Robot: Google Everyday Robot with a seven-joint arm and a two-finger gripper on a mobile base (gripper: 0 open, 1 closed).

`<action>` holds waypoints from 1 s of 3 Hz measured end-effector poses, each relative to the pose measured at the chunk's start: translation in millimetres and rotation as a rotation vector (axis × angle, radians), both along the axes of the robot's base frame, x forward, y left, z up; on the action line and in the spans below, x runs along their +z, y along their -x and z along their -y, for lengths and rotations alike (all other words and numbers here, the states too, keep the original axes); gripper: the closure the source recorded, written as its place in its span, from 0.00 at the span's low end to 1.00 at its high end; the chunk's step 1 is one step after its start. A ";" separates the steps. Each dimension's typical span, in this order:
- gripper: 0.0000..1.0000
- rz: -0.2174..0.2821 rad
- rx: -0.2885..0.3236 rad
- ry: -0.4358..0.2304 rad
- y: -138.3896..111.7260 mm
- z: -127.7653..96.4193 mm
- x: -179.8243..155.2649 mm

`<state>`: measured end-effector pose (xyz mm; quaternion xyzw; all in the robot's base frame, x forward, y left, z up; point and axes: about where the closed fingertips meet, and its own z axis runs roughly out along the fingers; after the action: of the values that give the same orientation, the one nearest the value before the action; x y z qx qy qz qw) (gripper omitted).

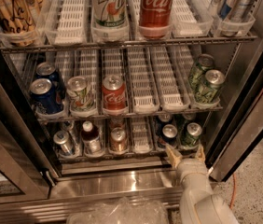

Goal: Pick green can from bottom shelf of fridge

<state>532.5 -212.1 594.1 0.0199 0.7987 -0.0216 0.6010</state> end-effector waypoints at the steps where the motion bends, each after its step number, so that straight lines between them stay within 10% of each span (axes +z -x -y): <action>1: 0.23 -0.026 -0.055 -0.008 -10.1 10.7 -3.8; 3: 0.37 -0.026 -0.055 -0.008 -7.6 10.4 -2.2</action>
Offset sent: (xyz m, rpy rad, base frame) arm 0.0091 -0.0090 -0.0025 0.0084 0.0201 -0.0464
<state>540.1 -222.5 592.0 0.0442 0.8058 -0.0352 0.5895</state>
